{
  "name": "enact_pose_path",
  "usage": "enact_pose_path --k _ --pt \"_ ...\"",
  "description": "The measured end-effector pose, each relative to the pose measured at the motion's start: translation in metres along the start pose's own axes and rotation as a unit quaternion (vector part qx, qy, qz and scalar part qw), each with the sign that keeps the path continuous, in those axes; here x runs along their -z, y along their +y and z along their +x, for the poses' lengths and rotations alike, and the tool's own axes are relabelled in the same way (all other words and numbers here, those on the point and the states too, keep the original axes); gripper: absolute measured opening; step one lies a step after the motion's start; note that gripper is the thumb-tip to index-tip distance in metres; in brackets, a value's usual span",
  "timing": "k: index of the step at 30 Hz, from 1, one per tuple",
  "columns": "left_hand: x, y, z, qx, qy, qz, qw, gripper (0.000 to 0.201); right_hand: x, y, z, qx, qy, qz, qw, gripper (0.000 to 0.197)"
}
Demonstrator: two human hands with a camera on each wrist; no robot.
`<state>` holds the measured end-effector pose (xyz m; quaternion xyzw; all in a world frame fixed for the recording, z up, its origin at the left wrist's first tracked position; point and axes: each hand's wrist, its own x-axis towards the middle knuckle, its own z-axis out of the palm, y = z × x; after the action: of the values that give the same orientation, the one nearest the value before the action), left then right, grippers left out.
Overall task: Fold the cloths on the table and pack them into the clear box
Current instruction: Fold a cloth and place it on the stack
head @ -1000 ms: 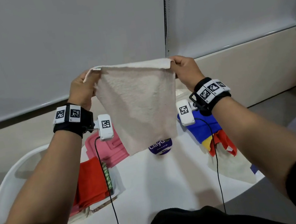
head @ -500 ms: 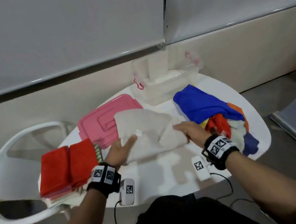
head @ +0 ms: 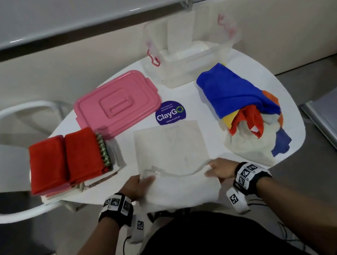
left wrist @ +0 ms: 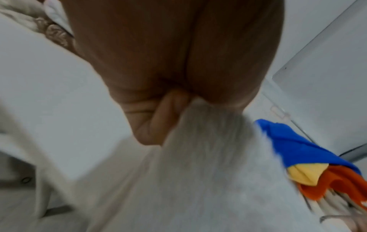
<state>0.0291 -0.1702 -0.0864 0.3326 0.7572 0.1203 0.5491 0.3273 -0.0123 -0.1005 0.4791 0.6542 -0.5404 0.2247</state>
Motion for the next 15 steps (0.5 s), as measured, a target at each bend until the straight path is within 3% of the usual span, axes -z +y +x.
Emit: enact_pose_path --k 2,5,6,10,15 --pt "0.012 0.01 0.01 -0.03 0.065 -0.074 0.995 0.059 0.011 -0.006 0.01 0.008 0.058 0.106 0.993 0.028" --pt "0.028 0.031 0.029 -0.063 0.164 -0.099 0.979 0.03 0.032 -0.027 0.018 0.028 0.161 0.172 0.971 0.009" --pt "0.032 0.038 0.037 -0.062 0.181 -0.096 0.977 0.028 0.039 -0.035 0.022 0.031 0.185 0.166 0.968 0.006" --pt "0.041 0.057 0.064 -0.023 0.22 -0.055 0.974 0.033 0.06 -0.055 0.048 0.04 0.238 0.133 0.961 0.034" --pt "0.043 0.069 0.091 -0.005 0.255 -0.015 0.967 0.04 0.071 -0.07 0.073 0.044 0.283 0.13 0.949 0.035"
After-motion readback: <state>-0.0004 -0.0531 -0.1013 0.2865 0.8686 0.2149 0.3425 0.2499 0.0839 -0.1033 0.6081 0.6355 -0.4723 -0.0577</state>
